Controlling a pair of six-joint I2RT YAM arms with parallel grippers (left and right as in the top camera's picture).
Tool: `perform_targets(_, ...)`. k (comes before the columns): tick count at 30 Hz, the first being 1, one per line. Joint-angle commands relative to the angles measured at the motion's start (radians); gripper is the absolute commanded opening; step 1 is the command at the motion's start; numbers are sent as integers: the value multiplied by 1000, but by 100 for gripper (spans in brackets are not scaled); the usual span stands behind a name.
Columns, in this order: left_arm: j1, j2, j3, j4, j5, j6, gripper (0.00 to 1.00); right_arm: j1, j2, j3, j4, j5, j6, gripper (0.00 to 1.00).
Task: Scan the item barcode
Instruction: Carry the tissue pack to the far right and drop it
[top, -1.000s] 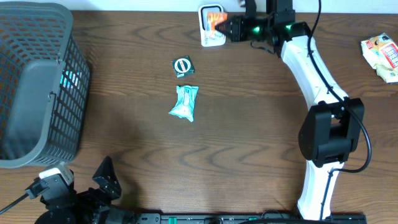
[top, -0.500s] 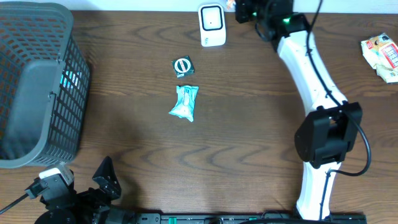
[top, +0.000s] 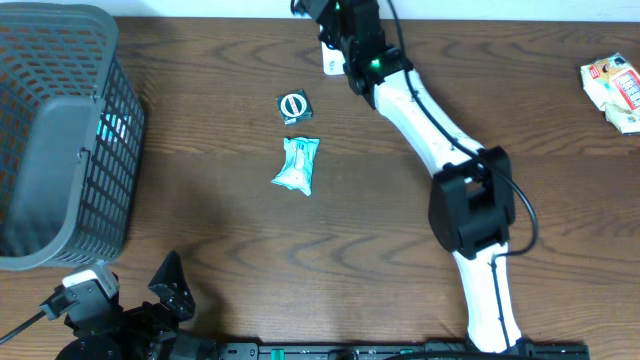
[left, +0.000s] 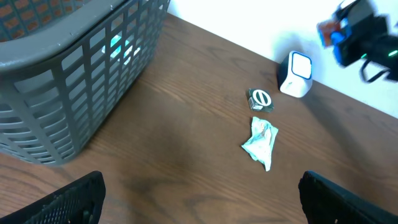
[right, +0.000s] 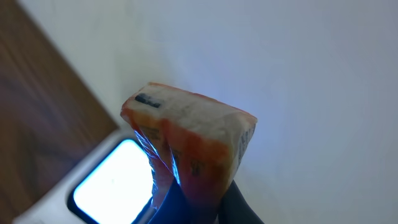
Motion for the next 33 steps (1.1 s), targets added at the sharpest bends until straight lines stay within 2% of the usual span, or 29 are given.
perform_targets(1,4,-2,-5,1,-17,-10,98,-4,38,13,8,67,-89,1)
perform_targets(6,4,-2,-5,1,-17,-10,98,-4,71,13,-4,52,-87,1)
perform_targets(12,4,-2,-5,1,-17,-10,98,-8,71,14,3,51,-6,1)
perform_targets(15,4,-2,-5,1,-17,-10,97,-10,62,14,5,134,7,1)
perform_targets(20,4,-2,-5,1,-17,-10,98,-48,16,14,-19,272,134,1)
perform_targets(28,4,-2,-5,1,-17,-10,98,-209,-150,14,-328,295,409,1)
perform_targets(33,4,-2,-5,1,-17,-10,98,-346,-214,14,-554,295,432,1)
